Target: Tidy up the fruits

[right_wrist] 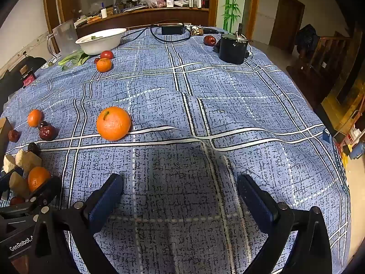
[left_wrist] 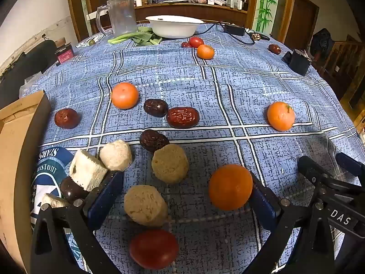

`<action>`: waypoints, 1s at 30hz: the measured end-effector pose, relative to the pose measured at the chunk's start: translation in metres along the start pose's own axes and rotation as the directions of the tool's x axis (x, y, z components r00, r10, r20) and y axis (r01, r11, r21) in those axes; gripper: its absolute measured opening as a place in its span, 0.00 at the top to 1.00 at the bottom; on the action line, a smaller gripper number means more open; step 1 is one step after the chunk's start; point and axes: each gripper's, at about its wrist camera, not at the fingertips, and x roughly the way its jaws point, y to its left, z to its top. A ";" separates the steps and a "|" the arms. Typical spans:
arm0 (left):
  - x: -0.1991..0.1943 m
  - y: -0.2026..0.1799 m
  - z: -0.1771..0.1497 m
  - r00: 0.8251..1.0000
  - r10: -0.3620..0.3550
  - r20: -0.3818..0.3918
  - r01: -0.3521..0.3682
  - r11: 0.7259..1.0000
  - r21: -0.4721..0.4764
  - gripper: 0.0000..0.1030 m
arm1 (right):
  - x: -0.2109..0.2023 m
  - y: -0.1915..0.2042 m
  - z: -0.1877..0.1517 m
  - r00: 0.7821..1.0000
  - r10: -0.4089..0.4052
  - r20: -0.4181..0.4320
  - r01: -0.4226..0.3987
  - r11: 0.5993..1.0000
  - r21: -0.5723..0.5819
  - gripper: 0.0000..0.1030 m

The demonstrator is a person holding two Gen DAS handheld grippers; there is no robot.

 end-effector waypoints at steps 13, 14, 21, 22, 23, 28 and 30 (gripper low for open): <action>0.000 0.000 0.000 1.000 0.000 0.000 0.000 1.000 0.000 0.00 | 0.000 0.000 0.000 1.000 0.001 0.000 -0.001 1.000 0.000 0.01; 0.000 0.000 0.000 1.000 0.000 0.000 0.000 1.000 0.000 0.00 | 0.000 0.000 0.000 1.000 0.001 0.000 -0.001 1.000 0.000 0.01; 0.000 0.000 0.000 1.000 0.000 0.000 0.000 1.000 0.000 0.00 | 0.001 0.000 0.000 1.000 0.000 0.000 0.000 1.000 0.000 0.01; 0.000 0.000 0.000 1.000 0.000 0.000 0.000 1.000 0.000 0.00 | 0.001 0.000 0.000 1.000 0.000 0.000 0.000 1.000 0.000 0.01; 0.000 0.000 0.000 1.000 0.000 0.000 0.000 1.000 0.000 0.00 | 0.001 0.000 0.000 1.000 0.000 0.000 0.000 1.000 0.000 0.01; 0.000 0.000 0.001 1.000 -0.004 -0.017 0.004 1.000 0.011 0.00 | 0.001 -0.001 0.000 1.000 0.001 0.000 -0.001 1.000 0.002 0.01; 0.001 0.002 0.003 0.998 -0.023 -0.051 0.025 0.999 0.035 0.00 | 0.000 0.001 0.000 1.000 -0.001 -0.011 0.001 1.000 0.009 0.01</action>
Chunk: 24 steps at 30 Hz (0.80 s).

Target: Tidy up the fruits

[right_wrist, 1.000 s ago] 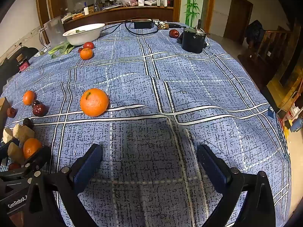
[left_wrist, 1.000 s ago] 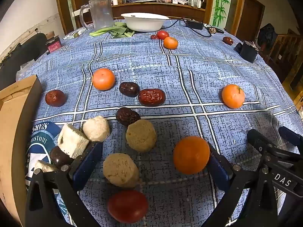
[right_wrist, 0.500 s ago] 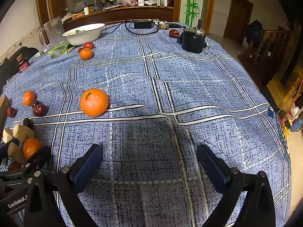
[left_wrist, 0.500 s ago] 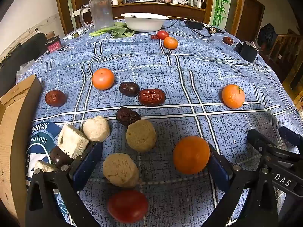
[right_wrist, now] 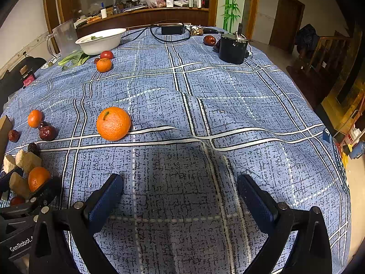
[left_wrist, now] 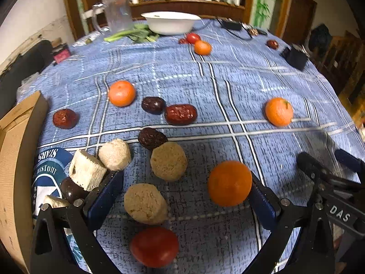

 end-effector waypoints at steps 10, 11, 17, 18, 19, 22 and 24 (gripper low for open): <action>-0.039 0.016 -0.023 0.994 -0.107 -0.017 0.108 0.994 0.030 0.08 | -0.005 0.000 0.001 0.998 0.003 -0.066 0.002 0.997 0.072 0.01; -0.051 0.021 -0.027 0.994 -0.111 0.011 0.111 0.994 0.021 0.08 | -0.012 0.001 -0.002 0.999 0.026 -0.047 -0.021 0.995 0.094 0.01; -0.117 0.051 -0.051 0.981 -0.084 0.174 0.088 0.996 -0.017 0.08 | -0.076 0.015 -0.023 0.988 0.020 0.152 -0.039 0.992 0.121 0.01; -0.125 0.055 -0.055 0.978 -0.062 0.197 0.068 0.998 -0.020 0.08 | -0.090 0.021 -0.030 0.980 0.014 0.197 -0.039 0.992 0.120 0.01; -0.132 0.057 -0.059 0.975 -0.044 0.217 0.050 0.998 -0.023 0.08 | -0.100 0.027 -0.036 0.973 0.005 0.232 -0.033 0.992 0.118 0.01; -0.148 0.065 -0.067 0.964 -0.040 0.261 0.049 0.998 -0.030 0.08 | -0.122 0.044 -0.057 0.951 -0.028 0.309 -0.003 0.995 0.100 0.01; -0.157 0.071 -0.073 0.957 -0.048 0.285 0.059 0.998 -0.031 0.08 | -0.129 0.055 -0.069 0.947 -0.025 0.321 -0.004 0.996 0.091 0.01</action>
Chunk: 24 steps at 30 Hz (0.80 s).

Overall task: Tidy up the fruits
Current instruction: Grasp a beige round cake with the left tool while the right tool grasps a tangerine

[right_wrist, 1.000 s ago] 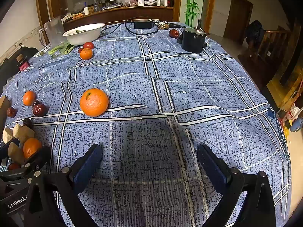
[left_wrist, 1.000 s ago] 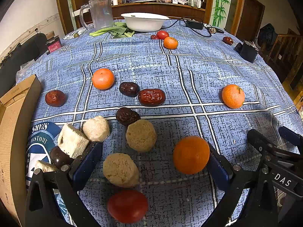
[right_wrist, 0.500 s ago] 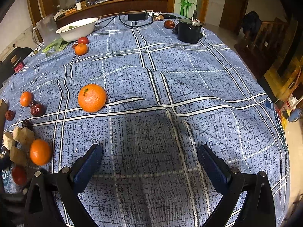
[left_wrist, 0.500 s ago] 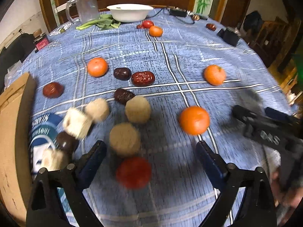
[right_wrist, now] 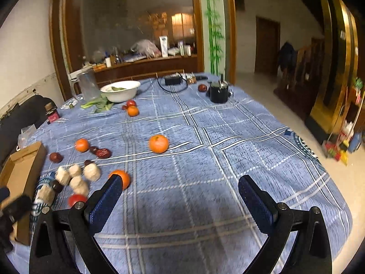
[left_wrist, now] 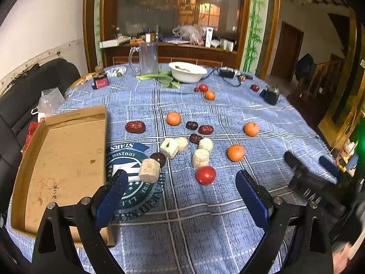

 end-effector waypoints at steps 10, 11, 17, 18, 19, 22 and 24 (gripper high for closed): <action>-0.055 0.016 -0.022 0.994 0.014 0.106 -0.013 1.000 -0.011 0.08 | -0.025 0.028 -0.028 0.996 0.082 -0.048 -0.083 0.996 -0.027 0.01; -0.057 0.017 -0.022 0.994 0.014 0.111 -0.013 1.000 -0.013 0.08 | -0.028 0.030 -0.028 0.996 0.082 -0.044 -0.083 0.996 -0.030 0.01; -0.060 0.021 -0.024 0.995 0.005 0.104 -0.002 1.000 -0.030 0.08 | -0.041 0.038 -0.028 0.996 0.089 -0.014 -0.089 0.995 -0.049 0.01; -0.060 0.021 -0.024 0.995 0.003 0.102 0.001 0.999 -0.032 0.08 | -0.042 0.039 -0.028 0.996 0.089 -0.011 -0.090 0.995 -0.049 0.01; -0.060 0.021 -0.024 0.995 0.000 0.101 0.003 0.999 -0.032 0.08 | -0.042 0.039 -0.028 0.996 0.090 -0.010 -0.090 0.995 -0.049 0.01; -0.057 0.019 -0.023 0.996 -0.005 0.094 0.008 1.000 -0.029 0.08 | -0.039 0.038 -0.028 0.995 0.094 -0.018 -0.095 0.994 -0.046 0.01; -0.055 0.019 -0.024 0.996 -0.009 0.086 0.011 1.000 -0.027 0.08 | -0.038 0.037 -0.028 0.995 0.097 -0.024 -0.098 0.994 -0.040 0.01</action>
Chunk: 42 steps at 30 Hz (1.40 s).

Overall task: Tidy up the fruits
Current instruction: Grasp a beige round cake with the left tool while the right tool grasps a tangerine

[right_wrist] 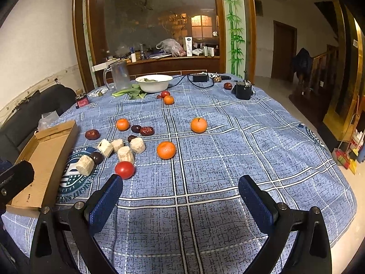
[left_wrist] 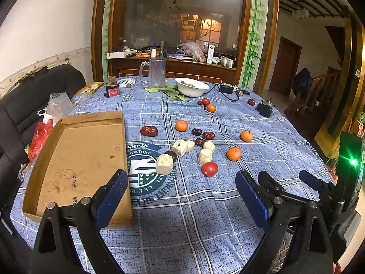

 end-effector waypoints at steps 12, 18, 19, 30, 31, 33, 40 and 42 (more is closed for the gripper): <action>0.014 0.001 -0.008 0.999 -0.009 -0.039 0.009 1.000 -0.007 0.08 | 0.010 -0.003 -0.005 1.000 0.009 -0.026 -0.009 1.000 0.005 0.01; 0.029 0.012 -0.014 0.997 -0.031 -0.077 0.027 0.999 -0.047 0.08 | 0.020 -0.007 -0.008 0.999 0.017 -0.037 -0.017 1.000 0.005 0.01; 0.031 0.015 -0.014 0.997 -0.032 -0.077 0.028 0.998 -0.053 0.08 | 0.021 -0.009 -0.007 0.999 0.014 -0.034 -0.014 1.000 0.007 0.01; 0.069 0.053 -0.013 0.993 -0.031 -0.118 0.019 0.995 -0.100 0.08 | 0.049 -0.041 0.006 0.994 0.062 -0.089 -0.058 0.997 0.052 0.01; 0.072 0.051 -0.013 0.991 -0.041 -0.126 0.029 0.995 -0.093 0.12 | 0.052 -0.042 0.007 0.992 0.079 -0.100 -0.073 0.996 0.057 0.01; 0.080 0.046 -0.010 0.987 -0.074 -0.145 0.063 0.995 -0.074 0.24 | 0.057 -0.040 0.010 0.987 0.107 -0.121 -0.102 0.994 0.048 0.01; 0.105 0.034 0.008 0.978 -0.094 -0.184 0.088 0.995 -0.040 0.35 | 0.077 -0.026 0.032 0.970 0.167 -0.175 -0.171 0.985 -0.005 0.01; 0.117 0.029 0.012 0.977 -0.062 -0.202 0.062 0.998 -0.005 0.35 | 0.087 -0.022 0.038 0.964 0.177 -0.200 -0.183 0.983 -0.010 0.03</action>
